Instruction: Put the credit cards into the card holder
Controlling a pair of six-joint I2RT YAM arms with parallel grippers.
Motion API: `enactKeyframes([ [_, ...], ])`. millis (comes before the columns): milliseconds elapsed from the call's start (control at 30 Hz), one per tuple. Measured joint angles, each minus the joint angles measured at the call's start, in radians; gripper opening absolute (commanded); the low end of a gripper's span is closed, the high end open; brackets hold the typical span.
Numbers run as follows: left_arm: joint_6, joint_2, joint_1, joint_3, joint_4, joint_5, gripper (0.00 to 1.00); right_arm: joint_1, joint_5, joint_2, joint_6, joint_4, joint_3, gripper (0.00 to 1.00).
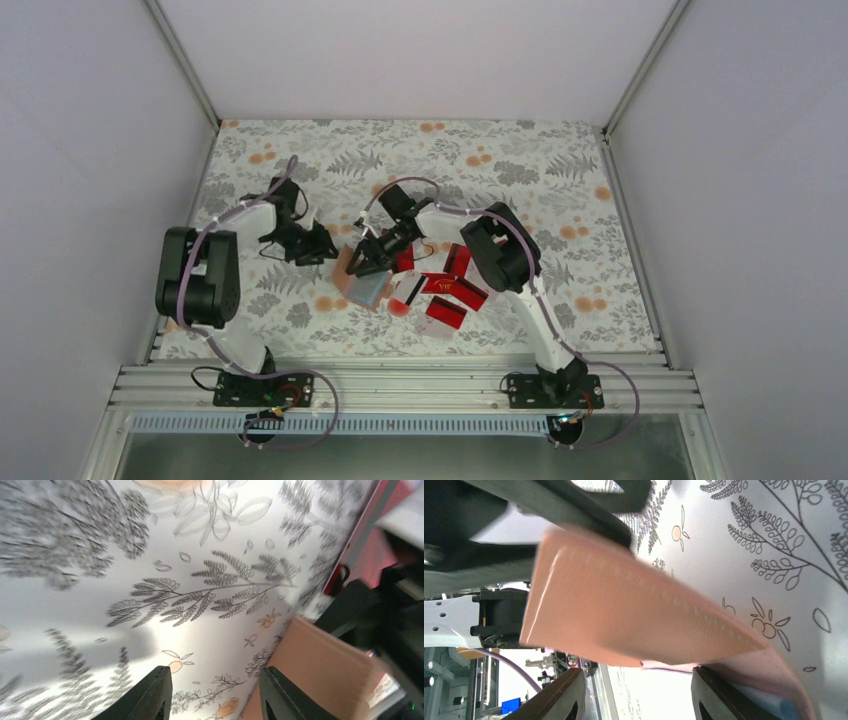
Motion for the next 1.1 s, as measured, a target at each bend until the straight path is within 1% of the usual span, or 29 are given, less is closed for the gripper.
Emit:
enactKeyframes([
  [133,-0.011,-0.115,0.01,0.04,-0.031,-0.092,0.5,0.0,-0.002,0.024,-0.008,-0.049,0.04,0.55],
  [233,-0.012,-0.214,0.008,0.057,-0.029,-0.129,0.44,0.0,-0.002,0.038,-0.008,-0.085,0.069,0.55],
  [333,-0.006,-0.306,0.008,0.051,-0.02,-0.12,0.41,0.0,0.002,0.047,-0.007,-0.117,0.091,0.55],
  [433,0.003,-0.356,0.008,0.01,0.003,-0.072,0.36,0.001,0.011,0.052,-0.003,-0.143,0.109,0.55],
  [567,0.001,-0.352,0.006,-0.1,0.037,0.019,0.32,0.003,0.026,0.052,0.0,-0.159,0.119,0.55],
  [700,-0.036,-0.314,-0.002,-0.193,0.07,0.091,0.31,0.003,0.031,0.052,0.001,-0.164,0.121,0.56],
  [900,-0.055,-0.3,-0.008,-0.188,0.098,0.133,0.31,0.003,0.033,0.052,0.005,-0.165,0.121,0.56],
  [1100,-0.048,-0.3,-0.024,-0.164,0.1,0.128,0.31,0.003,0.037,0.051,0.016,-0.164,0.121,0.56],
])
